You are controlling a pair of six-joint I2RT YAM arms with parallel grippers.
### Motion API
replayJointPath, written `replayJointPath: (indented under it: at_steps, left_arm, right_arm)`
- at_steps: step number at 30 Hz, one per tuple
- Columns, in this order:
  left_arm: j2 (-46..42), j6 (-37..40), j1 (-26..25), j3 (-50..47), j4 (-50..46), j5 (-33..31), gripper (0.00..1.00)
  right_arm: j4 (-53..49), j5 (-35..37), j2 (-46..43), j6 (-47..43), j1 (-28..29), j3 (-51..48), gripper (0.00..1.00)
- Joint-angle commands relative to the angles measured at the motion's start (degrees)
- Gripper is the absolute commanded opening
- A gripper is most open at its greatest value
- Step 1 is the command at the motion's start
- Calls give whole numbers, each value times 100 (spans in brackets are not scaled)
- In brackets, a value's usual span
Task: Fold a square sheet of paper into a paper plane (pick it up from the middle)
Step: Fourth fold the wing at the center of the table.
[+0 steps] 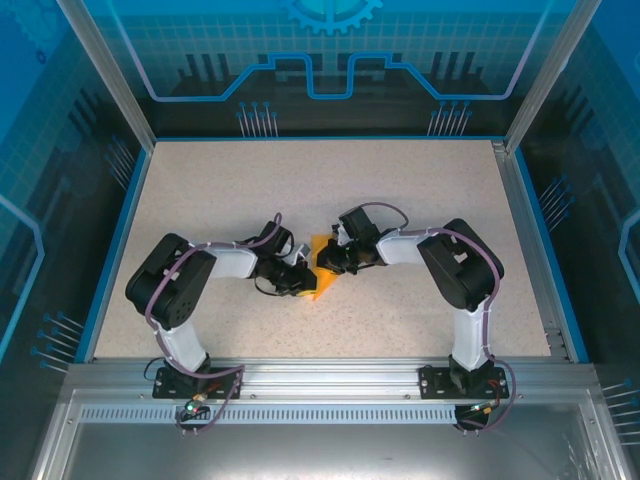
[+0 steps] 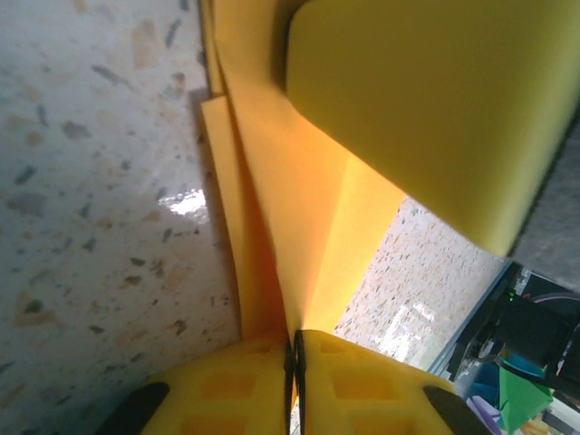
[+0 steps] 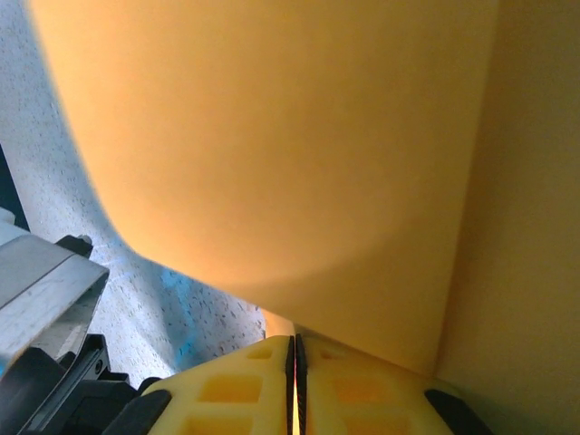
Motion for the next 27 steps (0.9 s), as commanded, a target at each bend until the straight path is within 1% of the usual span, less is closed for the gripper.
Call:
replayJointPath:
  at_steps: [1, 4, 9, 11, 14, 17, 20, 24, 27]
  left_arm:
    - [63, -24, -157, -150, -1206, -344, 15]
    - [53, -27, -203, -50, -1421, -527, 15]
    - [-26, 21, -291, 26, -1714, -784, 2]
    - [-85, 52, -311, 71, -1913, -928, 1]
    - [-170, 44, -327, 59, -2041, -1054, 4]
    - [-242, 13, -353, 26, -2041, -1085, 12]
    - [-309, 19, -369, 26, -2037, -1088, 17]
    - [-325, 48, -373, 73, -2104, -1105, 17]
    - [-360, 48, -388, 81, -2118, -1109, 15]
  right_arm:
    - [-643, 468, 492, -137, 0, -175, 12]
    - [-635, 464, 494, -142, 6, -170, 12]
    - [-659, 477, 500, -140, 1, -171, 12]
    - [-668, 475, 509, -138, 8, -160, 12]
    - [-683, 483, 527, -137, 5, -158, 12]
    - [-690, 485, 544, -155, 2, -158, 12]
    - [-672, 473, 560, -131, 1, -161, 12]
    - [-661, 464, 558, -135, 6, -155, 12]
    - [-670, 453, 545, -128, 17, -138, 12]
